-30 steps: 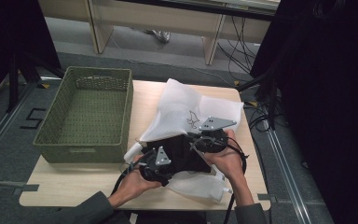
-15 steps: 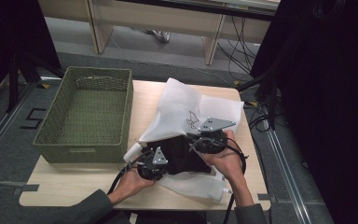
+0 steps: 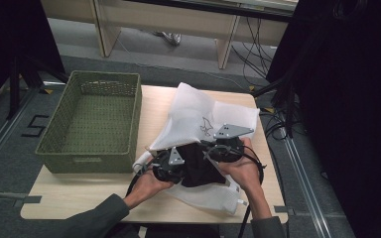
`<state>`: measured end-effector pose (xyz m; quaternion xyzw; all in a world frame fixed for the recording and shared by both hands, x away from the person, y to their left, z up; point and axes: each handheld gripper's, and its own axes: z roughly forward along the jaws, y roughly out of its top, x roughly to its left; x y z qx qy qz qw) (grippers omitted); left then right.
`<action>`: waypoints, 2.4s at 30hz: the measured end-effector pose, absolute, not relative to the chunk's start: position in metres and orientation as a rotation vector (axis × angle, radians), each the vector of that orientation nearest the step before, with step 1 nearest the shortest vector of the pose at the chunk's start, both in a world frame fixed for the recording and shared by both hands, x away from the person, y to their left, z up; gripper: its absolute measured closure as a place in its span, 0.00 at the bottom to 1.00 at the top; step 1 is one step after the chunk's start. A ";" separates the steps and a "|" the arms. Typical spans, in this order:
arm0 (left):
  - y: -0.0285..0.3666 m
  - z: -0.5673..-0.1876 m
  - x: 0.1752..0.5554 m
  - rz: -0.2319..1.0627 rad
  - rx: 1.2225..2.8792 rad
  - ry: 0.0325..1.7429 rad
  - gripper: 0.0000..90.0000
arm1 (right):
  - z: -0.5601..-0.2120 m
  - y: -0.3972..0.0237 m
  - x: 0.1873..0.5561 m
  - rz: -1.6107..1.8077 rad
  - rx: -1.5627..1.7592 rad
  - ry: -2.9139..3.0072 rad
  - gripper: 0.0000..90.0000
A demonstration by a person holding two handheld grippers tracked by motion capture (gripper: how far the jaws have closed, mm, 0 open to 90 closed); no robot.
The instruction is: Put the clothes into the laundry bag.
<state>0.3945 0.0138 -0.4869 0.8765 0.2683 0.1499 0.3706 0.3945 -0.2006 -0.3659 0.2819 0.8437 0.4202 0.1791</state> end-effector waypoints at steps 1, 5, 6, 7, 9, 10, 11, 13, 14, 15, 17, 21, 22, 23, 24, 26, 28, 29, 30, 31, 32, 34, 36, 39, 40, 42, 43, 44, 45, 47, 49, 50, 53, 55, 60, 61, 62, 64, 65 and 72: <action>0.020 -0.484 0.390 0.384 2.248 0.702 0.47 | -0.366 -0.200 0.394 1.189 0.817 2.383 0.97; 0.044 -0.479 0.380 0.409 2.258 0.762 0.34 | -0.366 -0.200 0.395 1.186 0.803 2.389 0.97; 0.050 -0.479 0.380 0.429 2.261 0.760 0.33 | -0.366 -0.199 0.395 1.187 0.810 2.391 0.97; 0.053 -0.479 0.380 0.430 2.258 0.770 0.32 | -0.366 -0.199 0.394 1.187 0.819 2.398 0.97; 0.058 -0.484 0.382 0.388 2.249 0.823 0.31 | -0.367 -0.198 0.395 1.191 0.807 2.406 0.97; 0.058 -0.486 0.383 0.390 2.258 0.821 0.31 | -0.367 -0.199 0.395 1.186 0.790 2.397 0.97; 0.057 -0.489 0.383 0.379 2.263 0.827 0.31 | -0.367 -0.198 0.395 1.188 0.796 2.402 0.97; 0.051 -0.494 0.383 0.351 2.261 0.851 0.31 | -0.368 -0.198 0.396 1.188 0.774 2.392 0.97; 0.049 -0.496 0.385 0.356 2.262 0.843 0.31 | -0.368 -0.198 0.393 1.185 0.818 2.393 0.97; 0.045 -0.498 0.388 0.347 2.256 0.839 0.35 | -0.367 -0.197 0.393 1.182 0.822 2.393 0.97; 0.038 -0.502 0.397 0.353 2.236 0.817 0.52 | -0.367 -0.197 0.393 1.184 0.819 2.396 0.97; 0.020 -0.506 0.408 0.322 2.204 0.765 0.84 | -0.367 -0.197 0.393 1.185 0.813 2.399 0.97; 0.018 -0.506 0.410 0.335 2.202 0.769 0.89 | -0.368 -0.198 0.393 1.180 0.815 2.398 0.97; 0.014 -0.505 0.412 0.355 2.192 0.775 0.92 | -0.368 -0.198 0.394 1.185 0.816 2.405 0.97; 0.011 -0.504 0.417 0.393 2.188 0.753 0.94 | -0.368 -0.199 0.395 1.185 0.804 2.405 0.97; 0.004 -0.504 0.422 0.412 2.146 0.774 0.96 | -0.368 -0.199 0.394 1.190 0.807 2.402 0.97; 0.000 -0.506 0.423 0.412 2.141 0.780 0.96 | -0.366 -0.200 0.394 1.191 0.812 2.405 0.97; 0.000 -0.506 0.421 0.419 2.154 0.769 0.96 | -0.365 -0.200 0.393 1.194 0.823 2.391 0.97; 0.002 -0.506 0.421 0.423 2.168 0.750 0.95 | -0.365 -0.201 0.394 1.203 0.813 2.389 0.97; 0.004 -0.506 0.419 0.392 2.158 0.777 0.92 | -0.365 -0.202 0.395 1.201 0.802 2.388 0.97; 0.009 -0.504 0.415 0.379 2.165 0.769 0.88 | -0.364 -0.203 0.395 1.201 0.807 2.383 0.97; 0.016 -0.499 0.407 0.360 2.196 0.761 0.75 | -0.365 -0.203 0.395 1.198 0.801 2.388 0.97; 0.026 -0.493 0.397 0.383 2.223 0.760 0.60 | -0.365 -0.202 0.394 1.203 0.821 2.392 0.97; 0.043 -0.488 0.385 0.408 2.233 0.796 0.44 | -0.365 -0.200 0.394 1.203 0.819 2.400 0.97; 0.048 -0.488 0.383 0.397 2.226 0.808 0.41 | -0.365 -0.201 0.394 1.194 0.810 2.389 0.97; 0.055 -0.491 0.381 0.400 2.238 0.857 0.37 | -0.365 -0.201 0.394 1.194 0.808 2.393 0.97; 0.058 -0.493 0.380 0.391 2.239 0.888 0.35 | -0.365 -0.201 0.395 1.196 0.808 2.387 0.97; 0.060 -0.494 0.381 0.401 2.242 0.892 0.34 | -0.365 -0.201 0.395 1.198 0.813 2.393 0.97; 0.061 -0.496 0.381 0.397 2.237 0.914 0.33 | -0.365 -0.201 0.394 1.188 0.806 2.382 0.97; 0.061 -0.498 0.384 0.390 2.240 0.927 0.32 | -0.366 -0.200 0.395 1.189 0.805 2.394 0.97; 0.055 -0.501 0.387 0.378 2.226 0.933 0.32 | -0.366 -0.199 0.395 1.194 0.801 2.398 0.97; 0.052 -0.502 0.388 0.371 2.225 0.935 0.33 | -0.366 -0.199 0.394 1.193 0.801 2.400 0.97; 0.042 -0.505 0.394 0.391 2.226 0.885 0.48 | -0.367 -0.199 0.395 1.201 0.799 2.400 0.97; 0.036 -0.505 0.402 0.417 2.244 0.812 0.65 | -0.366 -0.199 0.395 1.197 0.798 2.399 0.97; 0.011 -0.502 0.418 0.466 2.187 0.790 0.91 | -0.367 -0.200 0.395 1.200 0.807 2.402 0.97; 0.005 -0.501 0.420 0.481 2.161 0.777 0.91 | -0.366 -0.200 0.395 1.202 0.819 2.402 0.97; 0.002 -0.500 0.421 0.484 2.153 0.765 0.91 | -0.366 -0.200 0.395 1.206 0.833 2.409 0.97; -0.005 -0.503 0.422 0.473 2.136 0.775 0.91 | -0.365 -0.202 0.395 1.205 0.848 2.401 0.97; -0.005 -0.504 0.423 0.499 2.151 0.741 0.90 | -0.366 -0.202 0.396 1.208 0.838 2.390 0.97; 0.009 -0.498 0.410 0.449 2.144 0.754 0.77 | -0.363 -0.205 0.395 1.214 0.843 2.388 0.97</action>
